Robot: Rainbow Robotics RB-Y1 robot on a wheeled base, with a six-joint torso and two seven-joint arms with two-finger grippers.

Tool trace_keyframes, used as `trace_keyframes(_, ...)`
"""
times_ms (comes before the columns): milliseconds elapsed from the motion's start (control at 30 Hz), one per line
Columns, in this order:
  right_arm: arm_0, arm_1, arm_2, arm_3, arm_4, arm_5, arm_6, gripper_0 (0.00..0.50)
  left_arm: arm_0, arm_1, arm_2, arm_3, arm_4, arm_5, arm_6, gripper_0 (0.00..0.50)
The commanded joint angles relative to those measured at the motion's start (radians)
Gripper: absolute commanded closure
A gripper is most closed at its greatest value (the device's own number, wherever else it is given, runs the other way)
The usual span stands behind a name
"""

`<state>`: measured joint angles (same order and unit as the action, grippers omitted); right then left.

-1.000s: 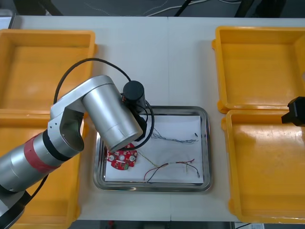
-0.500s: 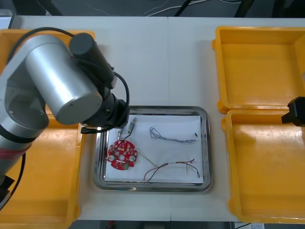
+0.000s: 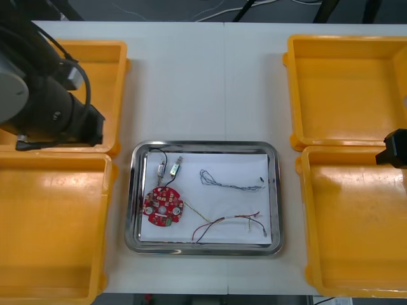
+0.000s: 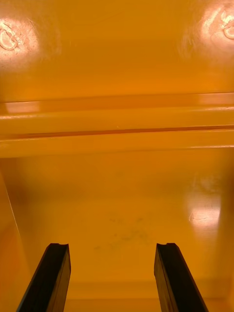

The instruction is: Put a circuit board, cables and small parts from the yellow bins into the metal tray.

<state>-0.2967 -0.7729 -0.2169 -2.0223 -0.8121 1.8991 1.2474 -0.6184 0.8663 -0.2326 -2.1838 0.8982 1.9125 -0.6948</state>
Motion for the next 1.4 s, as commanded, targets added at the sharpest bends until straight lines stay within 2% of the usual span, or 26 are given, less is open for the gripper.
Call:
trace_keyframes(33,0.010,0.009,-0.027,-0.027,0.007,0.006,0.027,0.000,0.078,0.111,0.099,-0.044,0.025,0.007,-0.025,0.000)
trace_keyframes(233,0.010,0.009,-0.027,-0.027,0.007,0.006,0.027,0.000,0.155,0.166,0.171,-0.053,0.042,-0.003,-0.048,0.000)
trace_keyframes(633,0.010,0.009,-0.027,-0.027,0.007,0.006,0.027,0.000,0.302,0.198,0.326,-0.051,0.082,-0.138,-0.215,0.000)
trace_keyframes(933,0.010,0.009,-0.027,-0.027,0.007,0.006,0.027,0.000,0.305,0.198,0.334,-0.042,0.085,-0.145,-0.278,0.000)
trace_keyframes(1400,0.010,0.009,-0.027,-0.027,0.007,0.006,0.027,0.000,0.305,0.198,0.335,-0.014,0.091,-0.133,-0.282,0.000)
